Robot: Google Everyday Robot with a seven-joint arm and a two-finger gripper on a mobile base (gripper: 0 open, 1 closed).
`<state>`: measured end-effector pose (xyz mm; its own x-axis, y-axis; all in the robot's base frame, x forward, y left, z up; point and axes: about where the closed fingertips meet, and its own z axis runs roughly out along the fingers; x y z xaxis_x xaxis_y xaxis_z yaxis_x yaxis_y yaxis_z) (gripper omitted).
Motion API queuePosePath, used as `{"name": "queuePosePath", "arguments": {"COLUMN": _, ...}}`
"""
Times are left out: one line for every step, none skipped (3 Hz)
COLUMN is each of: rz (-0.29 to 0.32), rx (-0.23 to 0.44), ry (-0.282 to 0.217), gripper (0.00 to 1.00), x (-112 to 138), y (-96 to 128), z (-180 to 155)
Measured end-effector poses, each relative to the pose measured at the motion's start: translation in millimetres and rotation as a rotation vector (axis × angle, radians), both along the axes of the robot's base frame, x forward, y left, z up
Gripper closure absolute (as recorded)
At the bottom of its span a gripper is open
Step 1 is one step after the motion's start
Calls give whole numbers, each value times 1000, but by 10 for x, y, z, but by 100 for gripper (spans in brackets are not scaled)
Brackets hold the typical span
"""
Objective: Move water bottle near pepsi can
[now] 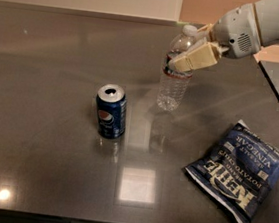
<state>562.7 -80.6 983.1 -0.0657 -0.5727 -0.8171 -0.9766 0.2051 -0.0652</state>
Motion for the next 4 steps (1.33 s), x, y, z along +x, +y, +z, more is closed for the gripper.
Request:
{"name": "queuePosePath", "arguments": {"rz": 63, "rx": -9, "ry": -6, "gripper": 100, "x": -284, "y": 155, "z": -72}}
{"name": "queuePosePath", "arguments": {"rz": 113, "rx": -20, "ry": -23, "gripper": 100, "x": -468, "y": 304, "z": -98}}
{"name": "queuePosePath", "arguments": {"rz": 158, "rx": -39, "ry": -46, "gripper": 100, "x": -619, "y": 448, "z": -129}}
{"name": "queuePosePath", "arguments": {"rz": 185, "rx": -45, "ry": -64, "gripper": 100, "x": -698, "y": 544, "z": -172}}
